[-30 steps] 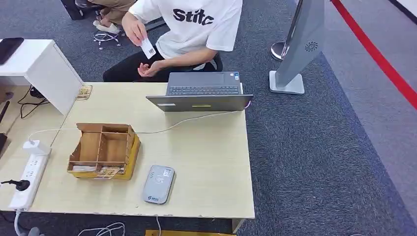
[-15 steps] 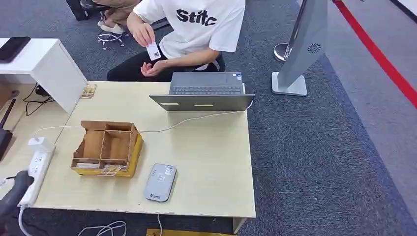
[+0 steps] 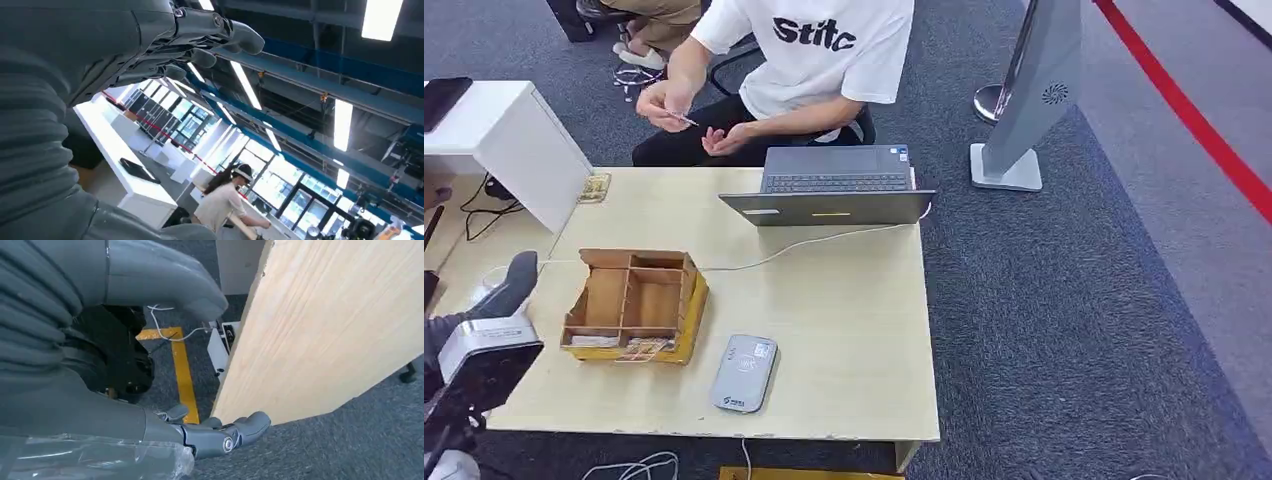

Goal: Pass the card to the sensor for recognition and then transmit it.

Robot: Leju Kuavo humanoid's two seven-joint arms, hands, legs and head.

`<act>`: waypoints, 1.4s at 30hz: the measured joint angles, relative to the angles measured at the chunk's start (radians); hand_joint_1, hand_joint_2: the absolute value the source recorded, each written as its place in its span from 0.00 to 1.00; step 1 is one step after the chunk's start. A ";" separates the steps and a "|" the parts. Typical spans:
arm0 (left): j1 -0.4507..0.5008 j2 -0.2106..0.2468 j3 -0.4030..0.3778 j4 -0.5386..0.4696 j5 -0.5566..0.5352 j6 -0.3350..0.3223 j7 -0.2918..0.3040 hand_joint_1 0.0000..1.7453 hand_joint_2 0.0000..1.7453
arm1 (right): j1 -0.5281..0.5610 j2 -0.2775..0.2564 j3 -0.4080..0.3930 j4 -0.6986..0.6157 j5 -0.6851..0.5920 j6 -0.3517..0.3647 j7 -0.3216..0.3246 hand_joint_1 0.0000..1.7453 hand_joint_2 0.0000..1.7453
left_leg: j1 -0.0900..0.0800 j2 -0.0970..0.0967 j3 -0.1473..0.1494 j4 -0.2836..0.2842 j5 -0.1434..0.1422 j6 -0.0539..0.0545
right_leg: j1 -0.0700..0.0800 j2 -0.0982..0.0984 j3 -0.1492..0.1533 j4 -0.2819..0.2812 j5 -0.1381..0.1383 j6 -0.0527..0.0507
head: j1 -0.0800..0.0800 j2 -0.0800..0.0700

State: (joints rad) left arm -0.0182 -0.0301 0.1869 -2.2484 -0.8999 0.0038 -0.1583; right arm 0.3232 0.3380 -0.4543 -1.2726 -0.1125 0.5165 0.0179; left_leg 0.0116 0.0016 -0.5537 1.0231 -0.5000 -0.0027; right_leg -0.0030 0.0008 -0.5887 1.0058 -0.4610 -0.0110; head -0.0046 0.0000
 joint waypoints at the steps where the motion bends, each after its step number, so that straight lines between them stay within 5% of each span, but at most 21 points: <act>1: -0.008 0.005 -0.005 0.000 -0.016 -0.015 0.014 0.00 1.00 | -0.002 0.000 -0.002 0.003 0.000 0.002 0.000 0.00 1.00 | 0.000 0.000 0.000 0.000 0.000 0.000 | 0.000 0.000 0.000 0.000 0.000 0.000 | 0.000 0.000; 9: -0.171 0.079 -0.126 0.079 -0.235 -0.058 0.113 0.00 1.00 | -0.033 -0.001 -0.006 0.054 -0.018 0.026 -0.006 0.00 1.00 | 0.000 0.000 -0.002 0.000 0.002 0.000 | 0.000 -0.001 -0.001 0.000 0.001 -0.001 | 0.002 0.000; 11: -0.220 0.138 -0.162 0.128 -0.301 -0.077 0.111 0.00 1.00 | -0.042 -0.004 0.002 0.076 -0.023 0.022 -0.022 0.00 1.00 | 0.000 -0.001 -0.002 0.000 0.002 0.000 | 0.000 -0.001 -0.001 0.000 0.002 -0.001 | 0.001 0.000; 14: -0.345 0.232 -0.231 0.292 -0.439 -0.149 0.107 0.00 1.00 | -0.080 -0.023 0.023 0.134 -0.035 -0.003 -0.053 0.00 1.00 | 0.000 -0.001 -0.003 0.000 0.005 -0.001 | 0.000 -0.001 -0.002 0.001 0.003 -0.001 | 0.001 0.000; 17: -0.470 0.296 -0.288 0.527 -0.546 -0.110 0.116 0.00 1.00 | -0.135 -0.055 0.071 0.209 -0.064 -0.031 -0.083 0.00 1.00 | 0.000 0.003 -0.003 0.000 0.007 -0.003 | 0.000 0.003 -0.004 0.001 0.007 -0.004 | -0.001 0.000; 23: -0.514 0.316 -0.319 0.692 -0.591 -0.023 0.142 0.00 1.00 | -0.156 -0.096 0.148 0.282 -0.100 -0.056 -0.103 0.00 1.00 | 0.000 0.004 -0.004 0.000 0.007 -0.003 | 0.000 0.005 -0.006 0.002 0.008 -0.004 | 0.000 0.000; 33: -0.514 0.322 -0.319 0.729 -0.599 -0.011 0.140 0.00 1.00 | -0.160 -0.129 0.214 0.317 -0.137 -0.074 -0.111 0.00 1.00 | 0.000 0.004 -0.008 0.000 0.007 -0.003 | 0.000 0.004 -0.010 0.002 0.008 -0.004 | 0.000 0.000; 34: -0.514 0.322 -0.319 0.731 -0.599 -0.011 0.140 0.92 1.00 | -0.160 -0.132 0.217 0.319 -0.138 -0.074 -0.111 0.00 1.00 | 0.000 0.004 -0.008 0.000 0.007 -0.003 | 0.000 0.004 -0.010 0.002 0.008 -0.004 | 0.000 0.000; 35: -0.514 0.323 -0.319 0.733 -0.599 -0.010 0.140 1.00 1.00 | -0.160 -0.133 0.222 0.320 -0.141 -0.076 -0.111 0.00 1.00 | 0.000 0.004 -0.008 0.000 0.007 -0.003 | 0.000 0.004 -0.010 0.002 0.008 -0.004 | -0.001 0.000; 42: -0.512 0.323 -0.319 0.750 -0.599 0.008 0.134 1.00 1.00 | -0.160 -0.148 0.249 0.330 -0.167 -0.091 -0.114 0.00 1.00 | 0.000 0.003 -0.009 0.000 0.008 -0.002 | 0.000 0.003 -0.010 0.002 0.008 -0.004 | 0.000 0.000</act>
State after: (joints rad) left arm -0.5303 0.2926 -0.1324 -1.4988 -1.4988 0.0122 -0.0244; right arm 0.1632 0.1900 -0.2056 -0.9426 -0.2796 0.4253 -0.0965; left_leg 0.0118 0.0048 -0.5624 1.0232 -0.4921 -0.0051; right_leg -0.0030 0.0039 -0.5983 1.0076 -0.4532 -0.0149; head -0.0050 -0.0004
